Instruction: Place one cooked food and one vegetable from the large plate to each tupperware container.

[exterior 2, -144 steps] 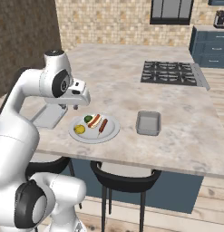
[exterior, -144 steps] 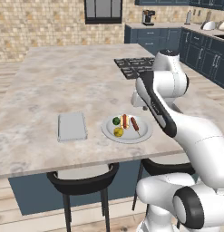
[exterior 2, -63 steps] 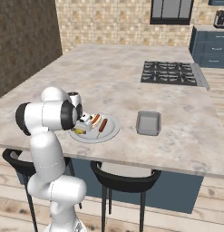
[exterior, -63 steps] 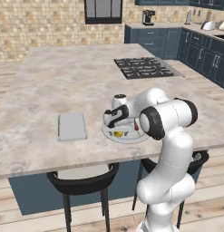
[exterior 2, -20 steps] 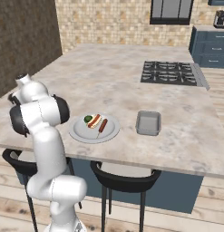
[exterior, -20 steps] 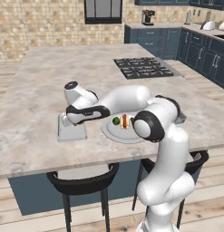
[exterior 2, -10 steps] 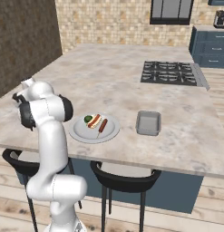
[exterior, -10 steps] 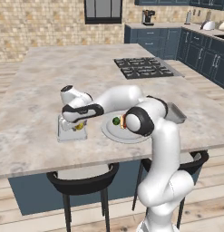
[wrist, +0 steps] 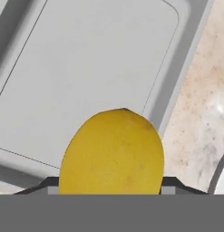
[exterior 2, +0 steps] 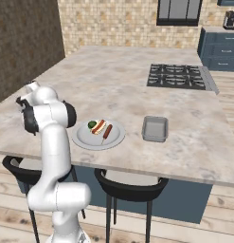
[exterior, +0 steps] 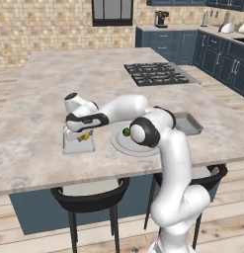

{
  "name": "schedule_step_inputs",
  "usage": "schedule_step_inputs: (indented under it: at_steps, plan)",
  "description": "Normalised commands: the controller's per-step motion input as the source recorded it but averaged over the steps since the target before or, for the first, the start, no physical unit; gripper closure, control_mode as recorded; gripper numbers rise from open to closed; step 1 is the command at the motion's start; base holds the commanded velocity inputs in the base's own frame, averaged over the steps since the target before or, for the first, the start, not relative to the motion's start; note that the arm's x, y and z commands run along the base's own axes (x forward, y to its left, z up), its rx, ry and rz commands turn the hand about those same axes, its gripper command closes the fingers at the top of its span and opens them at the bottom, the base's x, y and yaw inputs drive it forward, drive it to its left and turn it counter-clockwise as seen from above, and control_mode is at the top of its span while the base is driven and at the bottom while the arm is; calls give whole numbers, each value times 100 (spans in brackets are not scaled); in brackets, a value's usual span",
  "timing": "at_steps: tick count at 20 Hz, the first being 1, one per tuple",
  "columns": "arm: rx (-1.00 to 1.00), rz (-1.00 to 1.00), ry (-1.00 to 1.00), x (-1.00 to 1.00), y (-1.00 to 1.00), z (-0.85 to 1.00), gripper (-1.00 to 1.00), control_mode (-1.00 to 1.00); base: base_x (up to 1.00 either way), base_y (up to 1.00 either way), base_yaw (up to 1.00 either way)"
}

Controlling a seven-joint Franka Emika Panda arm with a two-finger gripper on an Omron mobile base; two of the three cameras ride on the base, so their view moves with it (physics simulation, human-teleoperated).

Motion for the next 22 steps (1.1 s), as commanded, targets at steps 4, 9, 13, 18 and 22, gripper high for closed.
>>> schedule_step_inputs:
  at_steps: [4, 9, 13, 18, 22]
  plan:
    - [0, 3, -6, 30, 0, -40, 100, -100, 0, 0, 0]
    - [0, 2, -2, 17, 11, -28, 100, -100, 0, 0, 0]
    - [0, 0, 0, 6, 26, 0, -100, -100, 0, 0, 0]
    - [0, 0, 0, 7, 1, 0, -100, -100, 0, 0, 0]
    - [0, 0, 0, 22, -3, 0, -100, -100, 0, 0, 0]
